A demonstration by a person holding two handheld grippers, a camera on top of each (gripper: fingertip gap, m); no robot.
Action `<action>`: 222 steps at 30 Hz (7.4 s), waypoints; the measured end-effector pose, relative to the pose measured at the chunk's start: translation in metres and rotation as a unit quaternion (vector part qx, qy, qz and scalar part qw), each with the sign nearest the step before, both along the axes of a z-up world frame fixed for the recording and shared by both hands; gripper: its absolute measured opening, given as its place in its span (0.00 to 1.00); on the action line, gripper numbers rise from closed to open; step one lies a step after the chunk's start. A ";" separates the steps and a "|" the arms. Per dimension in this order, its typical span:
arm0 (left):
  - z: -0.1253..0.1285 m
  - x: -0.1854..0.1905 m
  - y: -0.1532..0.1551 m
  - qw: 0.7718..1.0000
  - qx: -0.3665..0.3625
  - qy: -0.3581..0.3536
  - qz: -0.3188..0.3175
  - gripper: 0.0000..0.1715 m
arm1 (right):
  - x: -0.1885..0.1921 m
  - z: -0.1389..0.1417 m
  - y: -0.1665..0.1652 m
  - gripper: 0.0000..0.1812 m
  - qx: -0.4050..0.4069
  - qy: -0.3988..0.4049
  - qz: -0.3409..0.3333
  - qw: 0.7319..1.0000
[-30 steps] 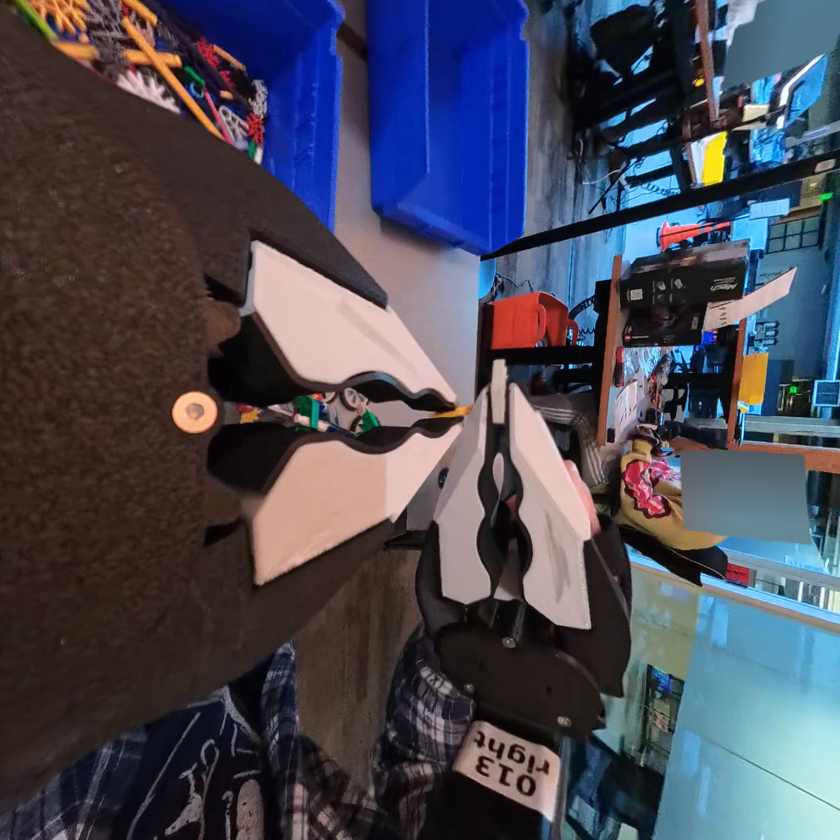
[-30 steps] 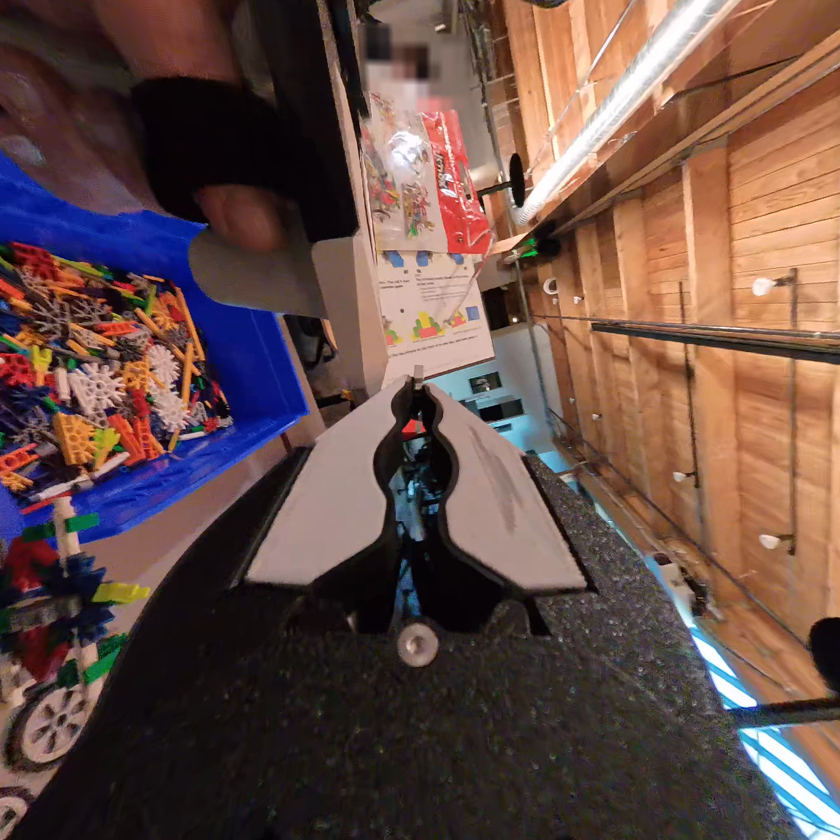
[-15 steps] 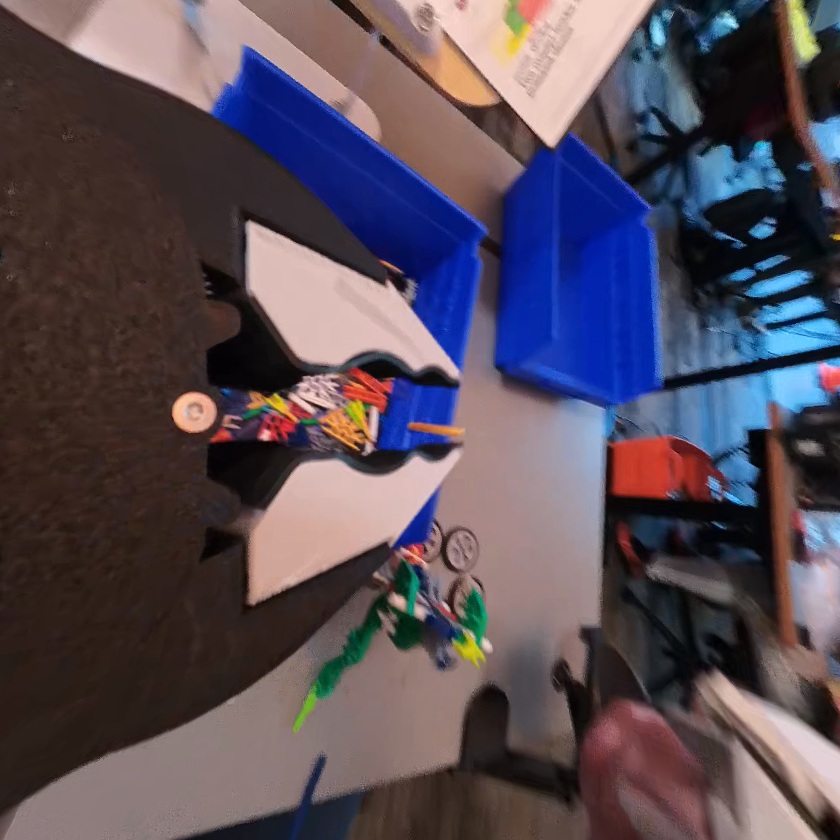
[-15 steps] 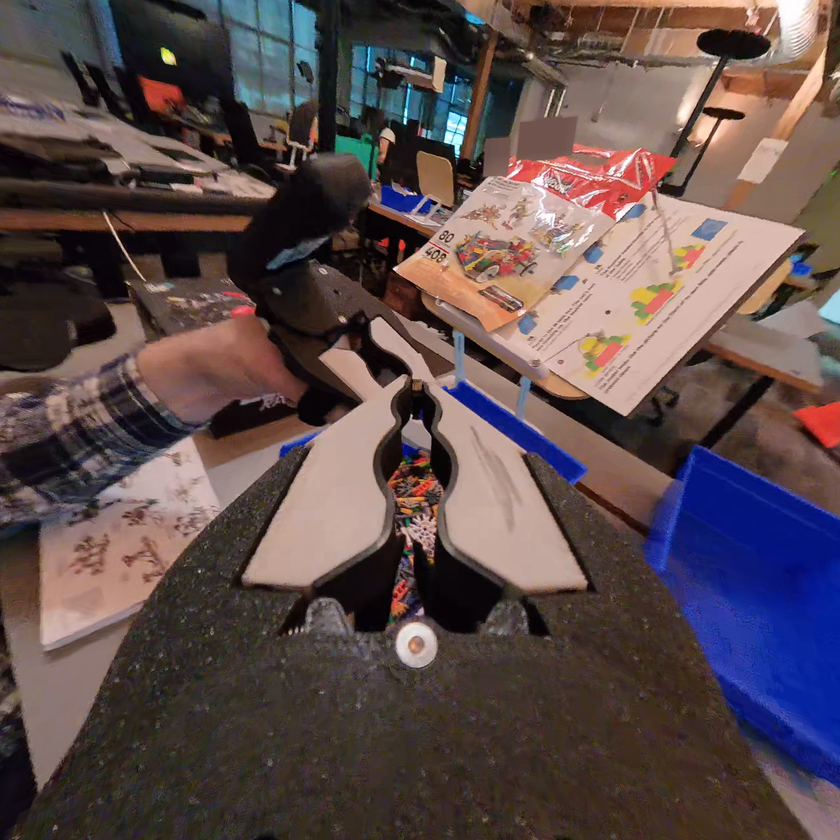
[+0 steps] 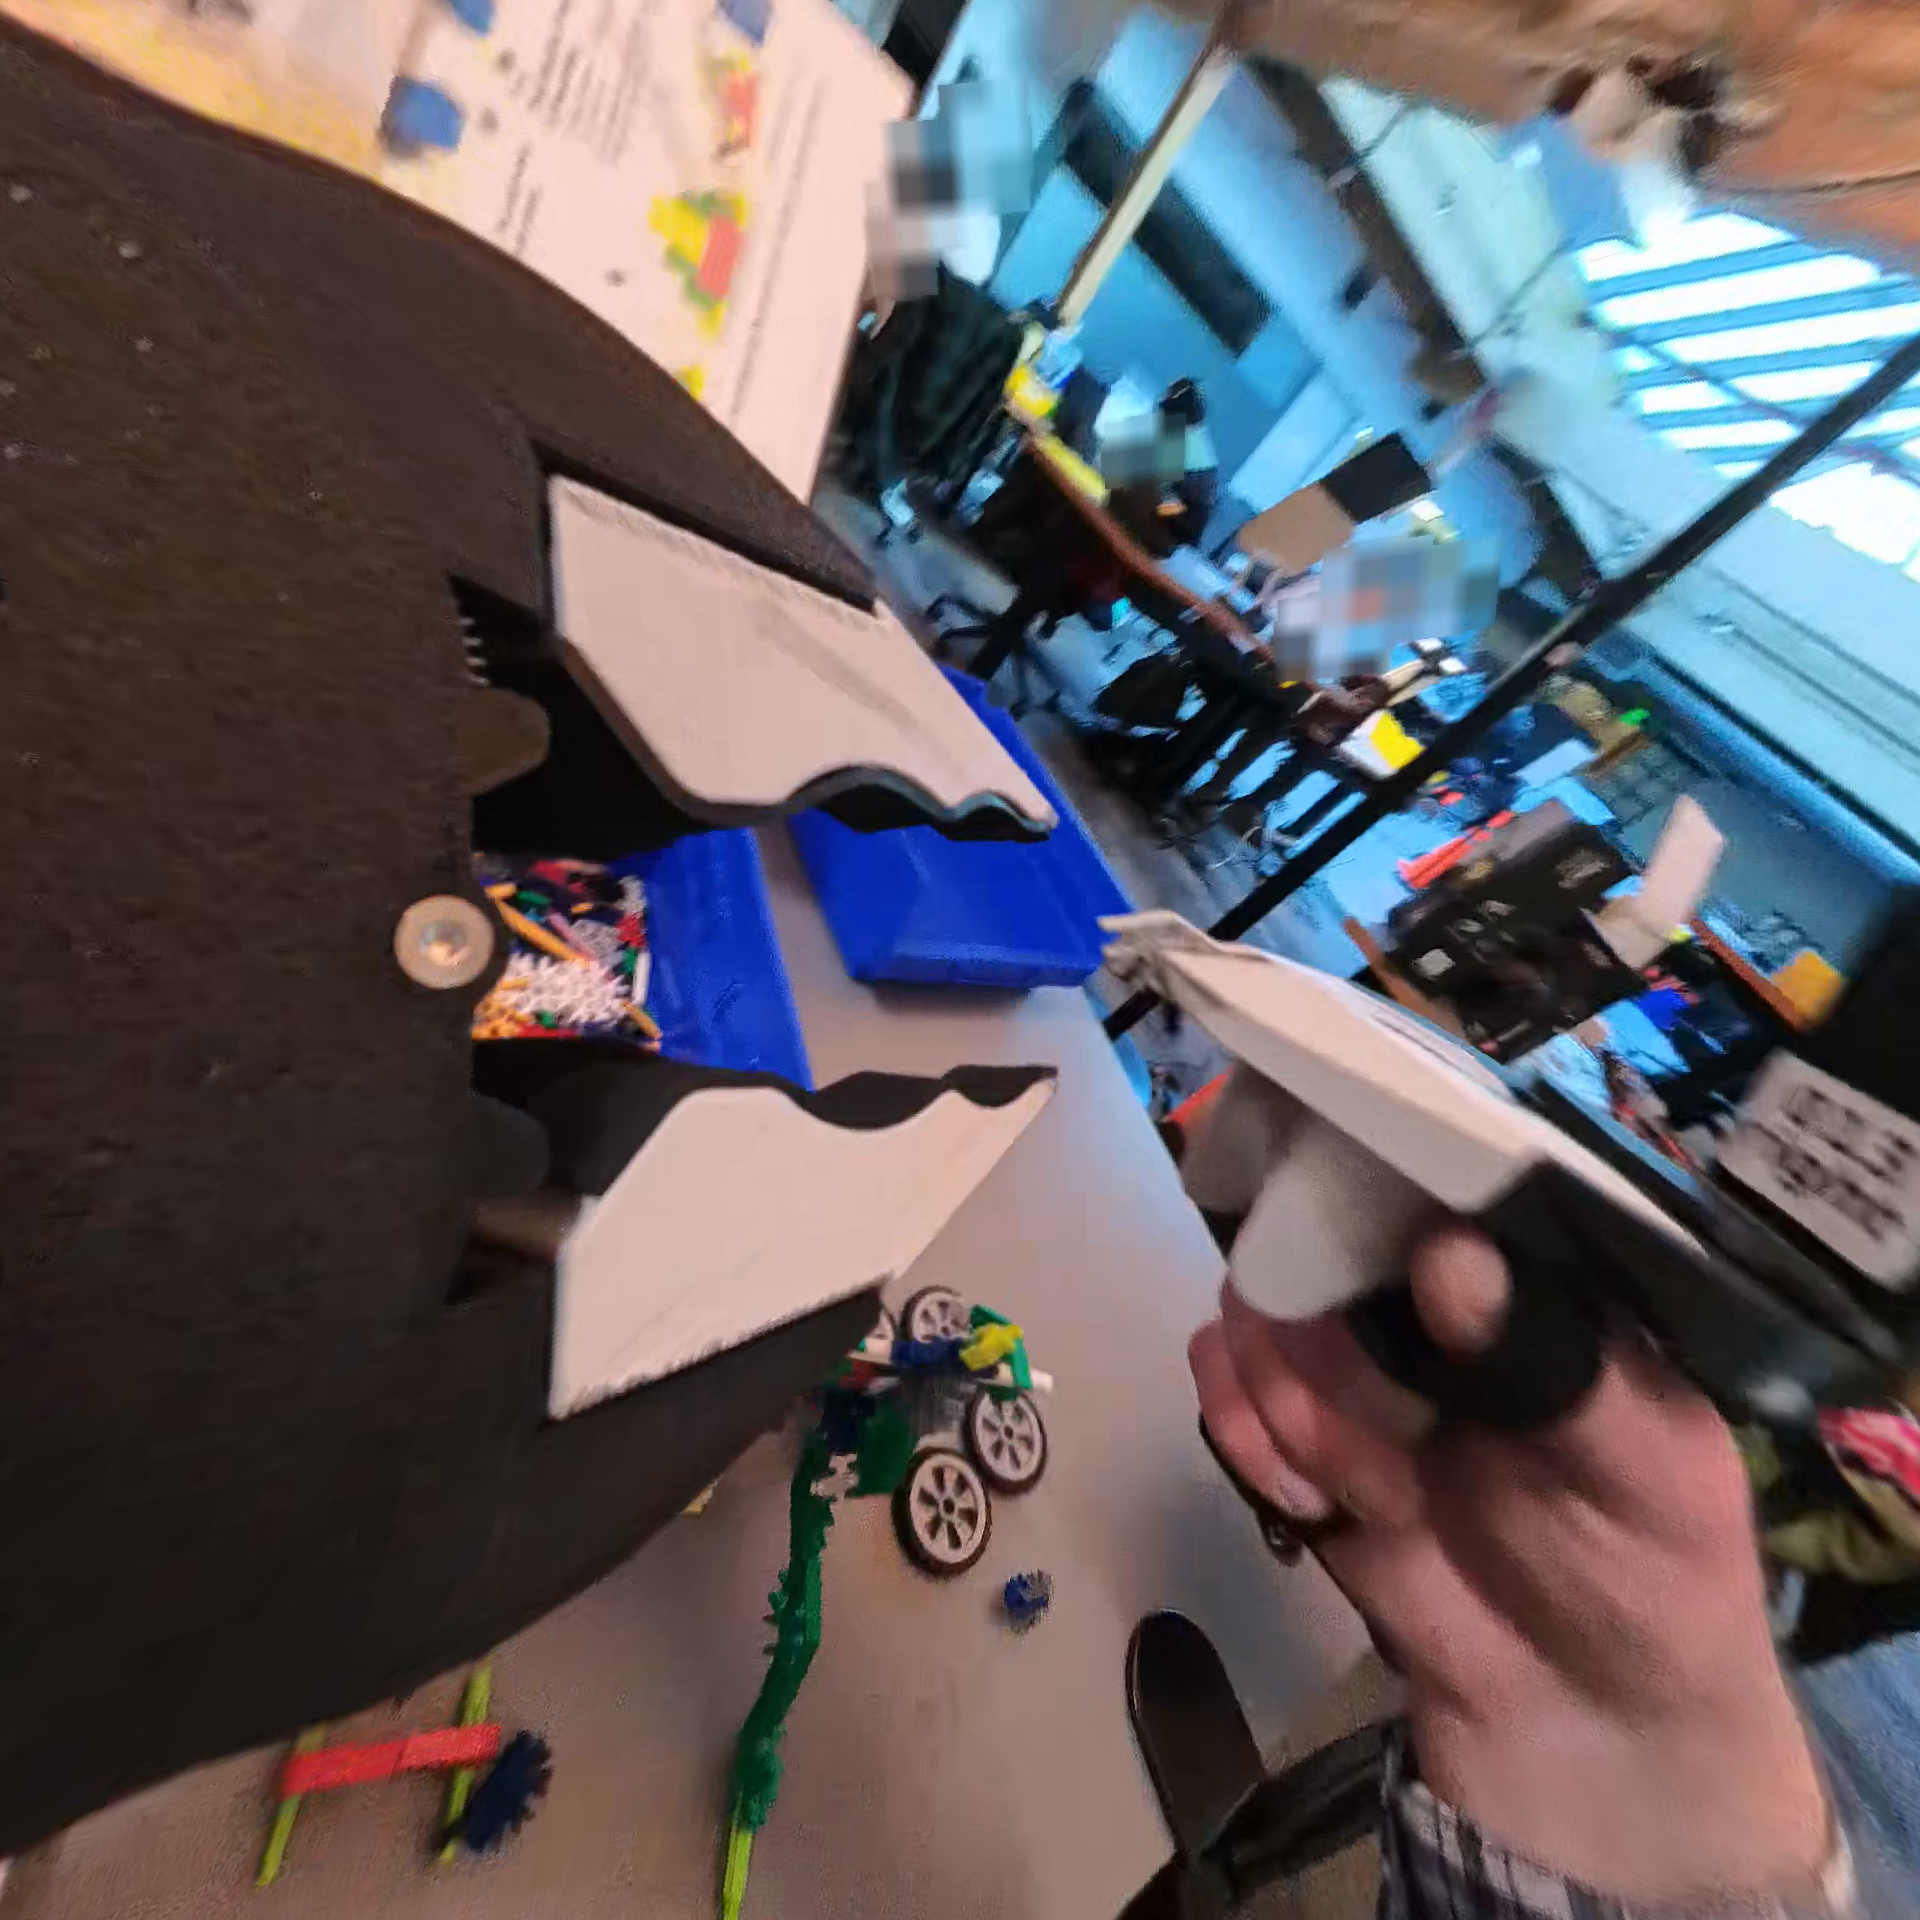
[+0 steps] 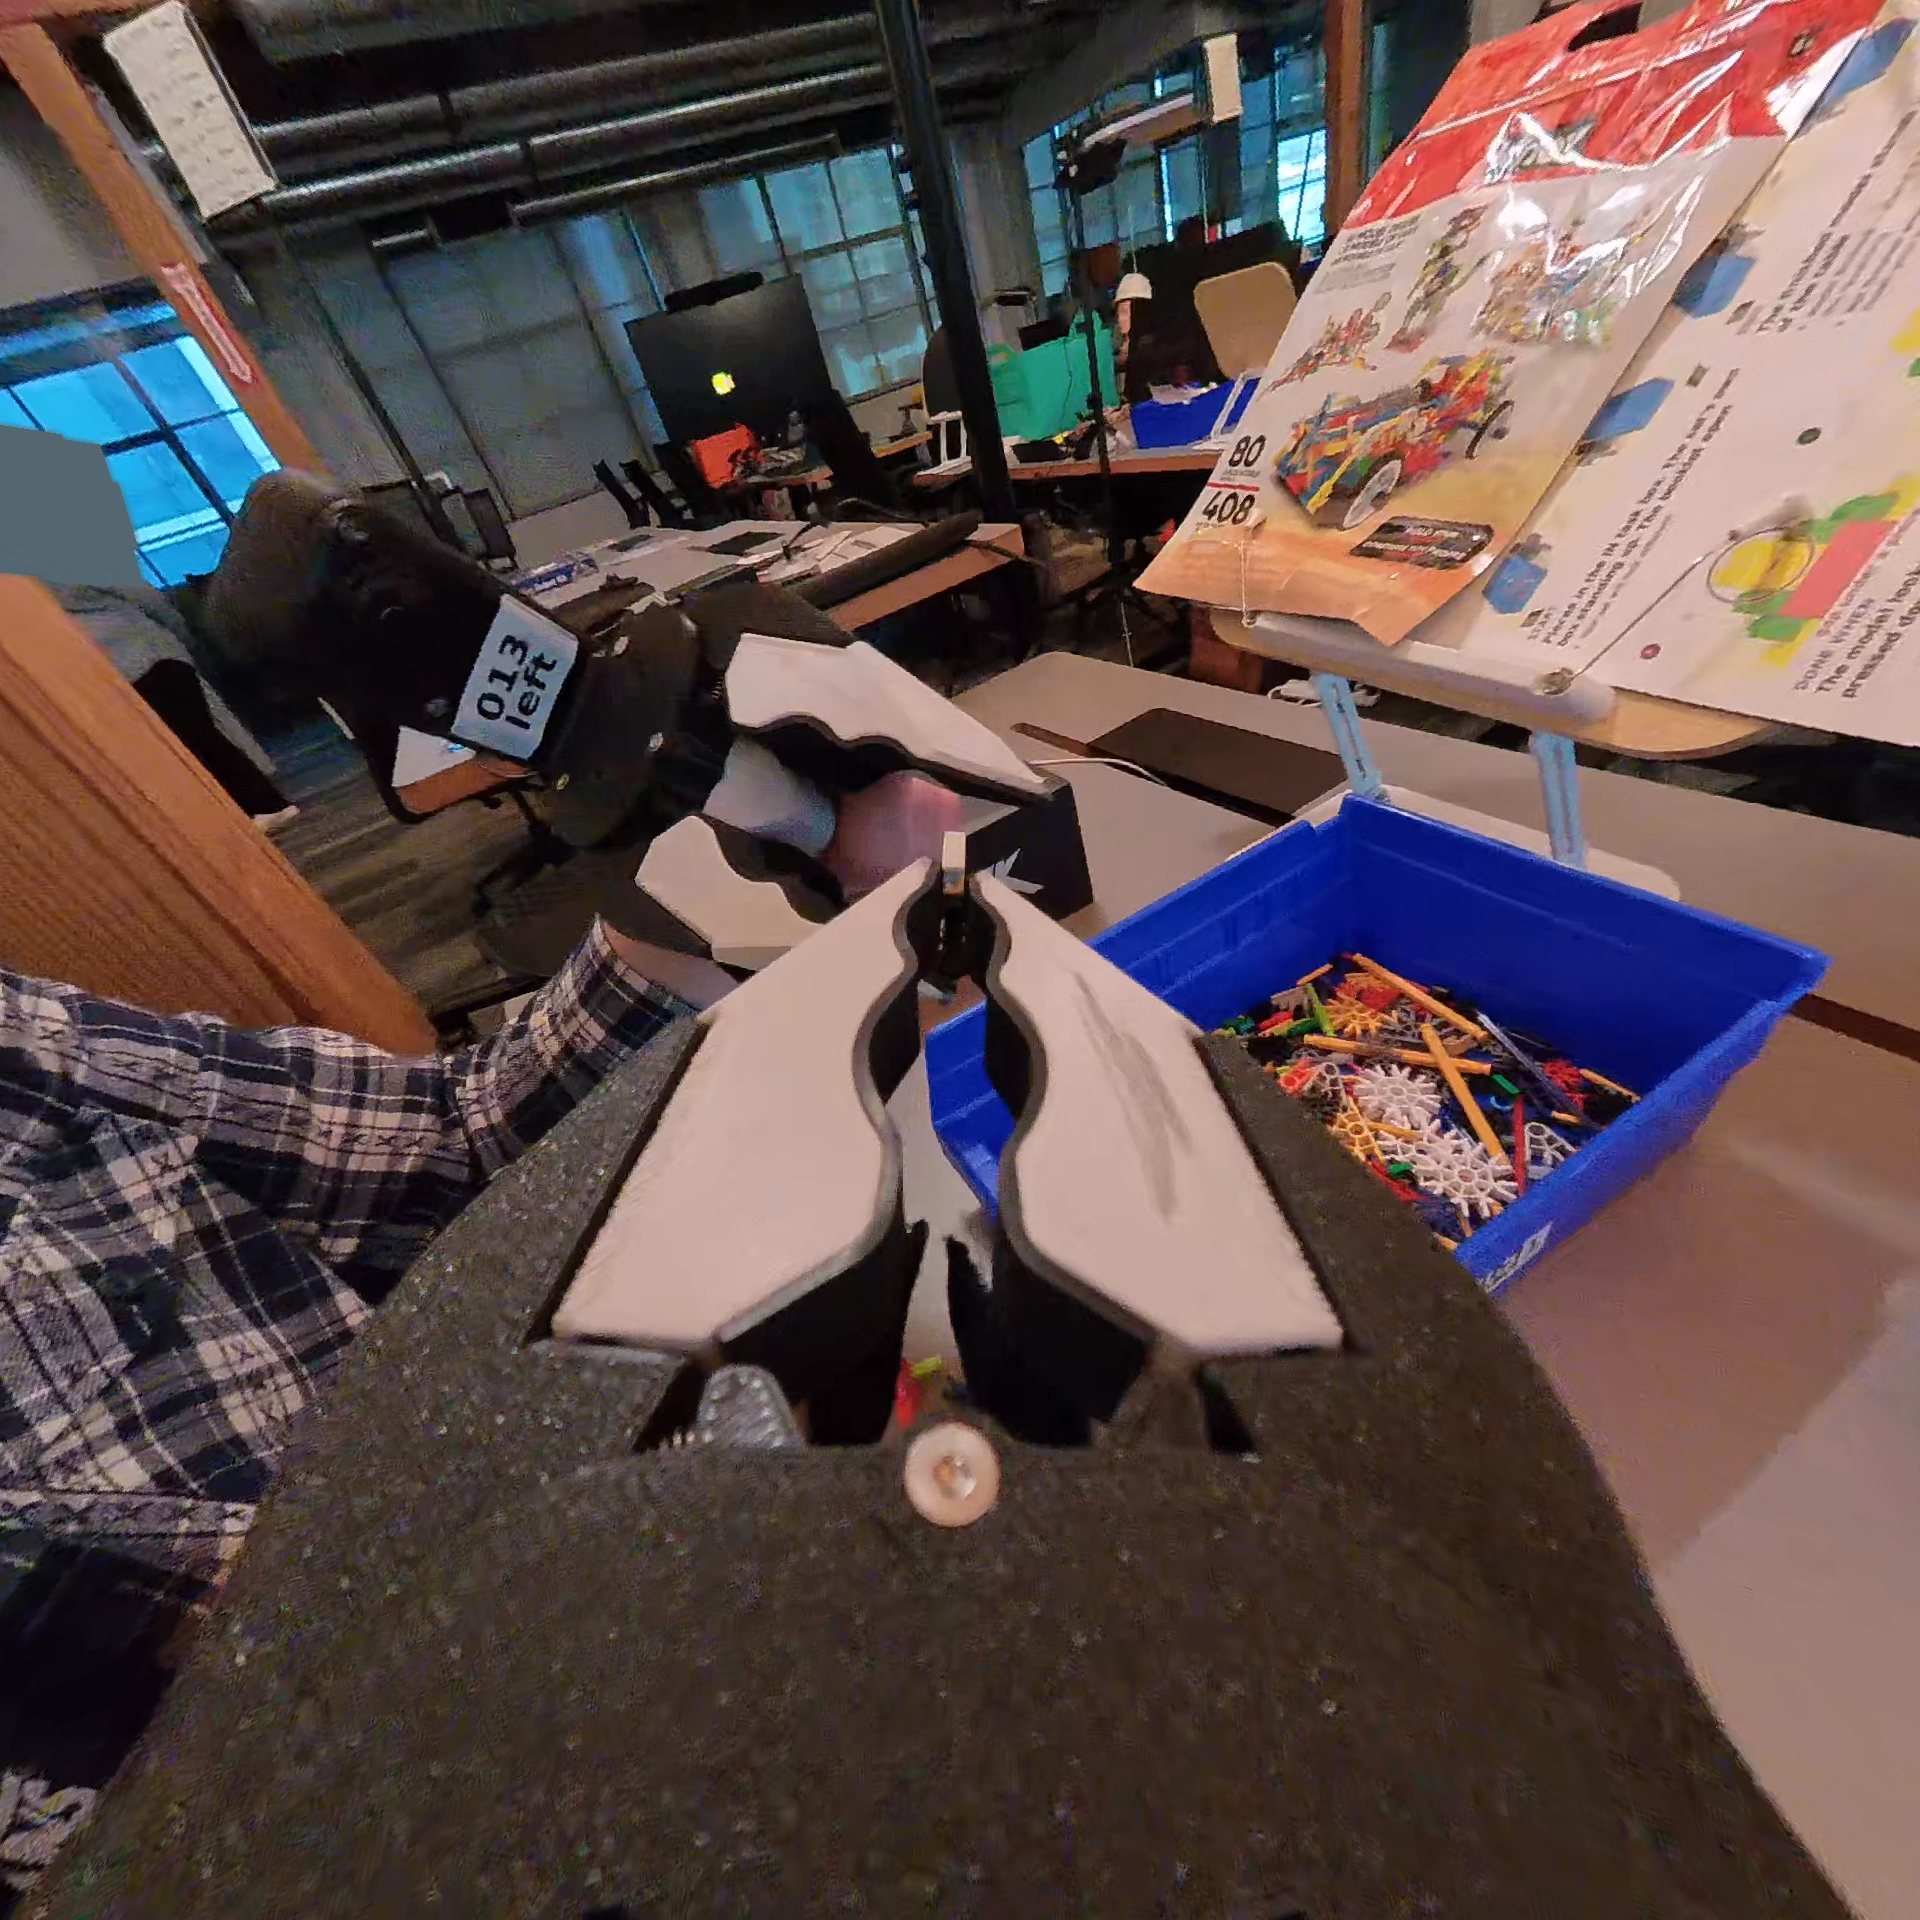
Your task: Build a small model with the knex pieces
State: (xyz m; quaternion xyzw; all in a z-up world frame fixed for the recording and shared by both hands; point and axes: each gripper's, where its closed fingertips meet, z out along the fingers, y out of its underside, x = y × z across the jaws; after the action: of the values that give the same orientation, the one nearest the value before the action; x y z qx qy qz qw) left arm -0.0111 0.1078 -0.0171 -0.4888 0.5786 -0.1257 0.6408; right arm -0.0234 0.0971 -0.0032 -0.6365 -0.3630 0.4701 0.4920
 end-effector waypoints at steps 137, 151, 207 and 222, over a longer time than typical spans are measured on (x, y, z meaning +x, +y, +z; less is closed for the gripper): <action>-0.055 -0.042 0.076 0.968 -0.151 0.050 0.196 0.06 | -0.012 -0.044 0.066 0.01 0.182 -0.287 -0.174 0.924; -0.111 -0.076 0.106 0.934 -0.246 0.104 0.239 0.02 | -0.028 -0.111 0.089 0.00 0.110 -0.426 -0.074 0.895; -0.136 0.053 -0.031 0.944 -0.245 0.191 -0.116 0.02 | 0.054 -0.120 -0.021 0.11 0.054 -0.228 -0.050 0.971; -0.143 0.052 -0.056 0.930 -0.236 0.215 -0.184 0.02 | 0.052 -0.135 -0.046 0.05 0.132 -0.314 0.170 0.925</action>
State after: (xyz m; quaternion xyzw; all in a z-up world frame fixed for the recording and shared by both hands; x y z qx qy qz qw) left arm 0.0407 0.0517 -0.1604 -0.5261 0.7358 -0.2668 0.3327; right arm 0.0287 0.0507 -0.1384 -0.6098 -0.6604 0.2704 0.3449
